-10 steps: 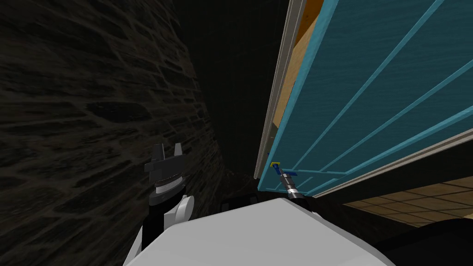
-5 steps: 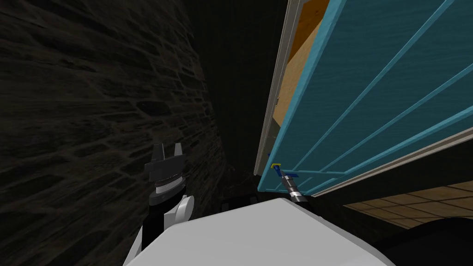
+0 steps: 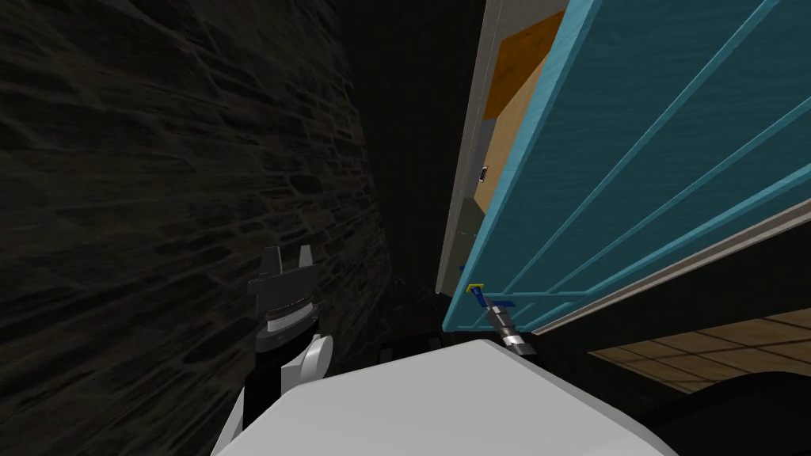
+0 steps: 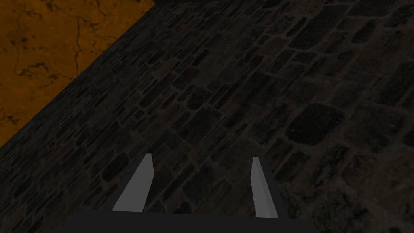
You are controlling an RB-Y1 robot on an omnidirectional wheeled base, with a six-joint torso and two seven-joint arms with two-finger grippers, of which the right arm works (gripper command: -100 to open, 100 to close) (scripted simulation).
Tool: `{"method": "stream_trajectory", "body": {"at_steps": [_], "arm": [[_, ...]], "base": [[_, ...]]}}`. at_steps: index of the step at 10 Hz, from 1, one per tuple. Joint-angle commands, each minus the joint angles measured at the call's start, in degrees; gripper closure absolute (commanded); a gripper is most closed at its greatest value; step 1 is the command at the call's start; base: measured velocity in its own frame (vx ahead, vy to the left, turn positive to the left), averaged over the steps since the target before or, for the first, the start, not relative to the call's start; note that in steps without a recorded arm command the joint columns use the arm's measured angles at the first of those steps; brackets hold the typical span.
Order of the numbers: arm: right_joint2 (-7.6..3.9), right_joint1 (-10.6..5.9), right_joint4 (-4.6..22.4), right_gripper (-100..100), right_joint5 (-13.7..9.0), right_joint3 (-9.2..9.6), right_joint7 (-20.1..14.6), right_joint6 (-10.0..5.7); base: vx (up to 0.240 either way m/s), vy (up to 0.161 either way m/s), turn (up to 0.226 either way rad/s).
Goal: Pull the door open
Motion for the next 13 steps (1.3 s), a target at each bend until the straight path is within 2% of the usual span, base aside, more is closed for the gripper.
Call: {"method": "stream_trajectory", "body": {"at_steps": [1,2,4,7,10,11,13], "arm": [[0.0,0.0,0.0,100,0.0,0.0,0.0,0.0],[-0.48,0.36,0.9,100,0.3,0.42,-0.6,-1.35],[-1.02,0.62,1.8,100,0.5,0.76,-1.2,-2.73],[-2.19,1.19,3.6,100,0.9,1.5,-2.4,-5.76],[-2.94,1.55,4.8,100,1.2,1.98,-3.2,-7.69],[-2.57,1.46,4.2,100,1.3,2.11,-2.9,-6.86],[-2.42,0.32,3.5,100,1.6,3.67,-2.6,-5.61]], "base": [[-0.108,0.009,0.01],[-0.168,-0.026,0.15],[-0.256,-0.063,0.187],[-0.238,-0.058,0.171],[-0.218,-0.038,0.139],[-0.11,-0.015,0.029],[-0.193,0.009,-0.033]]}}
